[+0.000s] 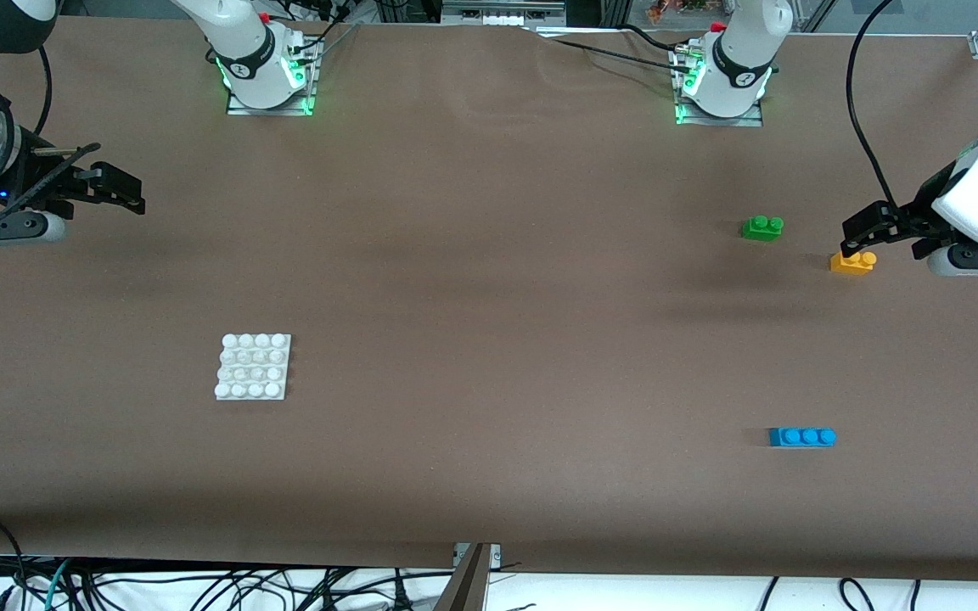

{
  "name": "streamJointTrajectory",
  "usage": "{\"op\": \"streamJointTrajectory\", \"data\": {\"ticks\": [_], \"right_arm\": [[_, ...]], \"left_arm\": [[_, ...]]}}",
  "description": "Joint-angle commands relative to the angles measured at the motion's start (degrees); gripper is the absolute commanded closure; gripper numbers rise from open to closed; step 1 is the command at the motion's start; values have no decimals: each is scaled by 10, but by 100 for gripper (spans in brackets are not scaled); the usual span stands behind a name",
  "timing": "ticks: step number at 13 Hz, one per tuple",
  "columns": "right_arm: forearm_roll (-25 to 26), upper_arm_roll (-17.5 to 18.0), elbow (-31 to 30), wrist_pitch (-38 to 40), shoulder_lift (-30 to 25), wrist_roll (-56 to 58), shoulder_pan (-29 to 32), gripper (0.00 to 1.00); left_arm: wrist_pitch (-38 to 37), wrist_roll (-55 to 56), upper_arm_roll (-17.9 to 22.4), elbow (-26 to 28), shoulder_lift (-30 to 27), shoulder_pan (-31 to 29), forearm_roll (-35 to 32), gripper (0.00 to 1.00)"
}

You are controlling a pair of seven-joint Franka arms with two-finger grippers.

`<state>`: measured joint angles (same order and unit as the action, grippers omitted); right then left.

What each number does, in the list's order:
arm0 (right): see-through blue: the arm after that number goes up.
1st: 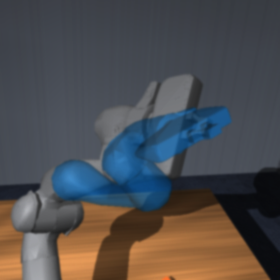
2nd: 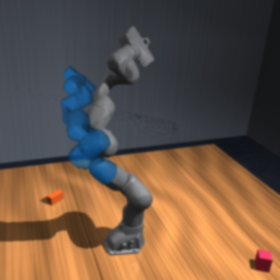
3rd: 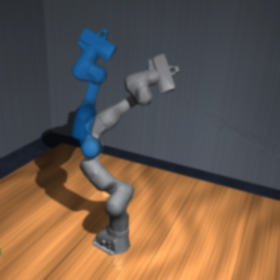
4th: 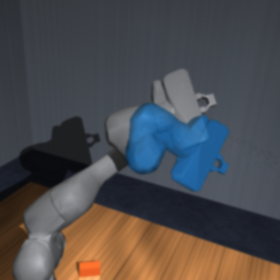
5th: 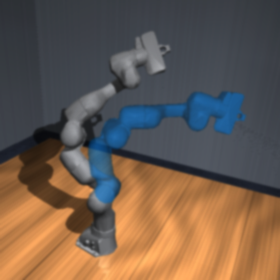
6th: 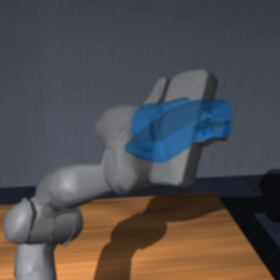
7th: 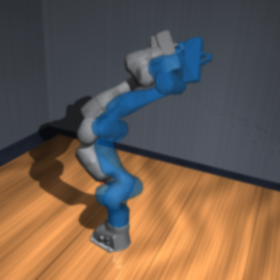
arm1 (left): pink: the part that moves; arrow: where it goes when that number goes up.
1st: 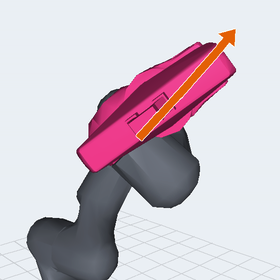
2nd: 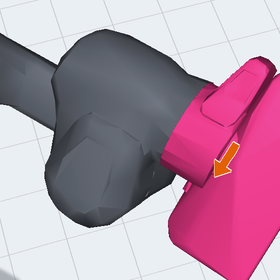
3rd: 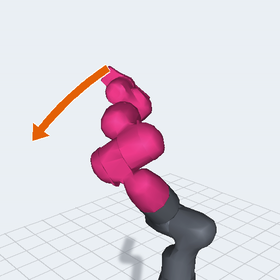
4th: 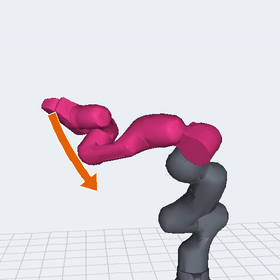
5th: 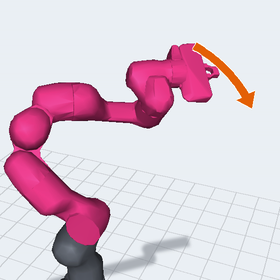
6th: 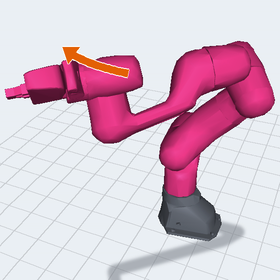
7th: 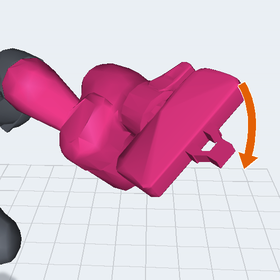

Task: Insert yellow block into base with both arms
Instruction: 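Move the right gripper out toward the white base plate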

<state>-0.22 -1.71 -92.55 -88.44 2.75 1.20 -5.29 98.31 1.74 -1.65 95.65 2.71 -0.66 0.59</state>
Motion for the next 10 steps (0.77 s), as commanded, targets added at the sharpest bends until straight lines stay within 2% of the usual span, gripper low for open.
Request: {"op": "streamJointTrajectory", "data": {"ticks": [1,10], "right_arm": [[7,11,-4,-1,-5,5,12,0],[7,11,-10,-7,-4,4,12,0]], "left_arm": [[-14,6,2,-20,8,5,-1,0],[-14,6,2,-21,11,5,-1,0]]}}
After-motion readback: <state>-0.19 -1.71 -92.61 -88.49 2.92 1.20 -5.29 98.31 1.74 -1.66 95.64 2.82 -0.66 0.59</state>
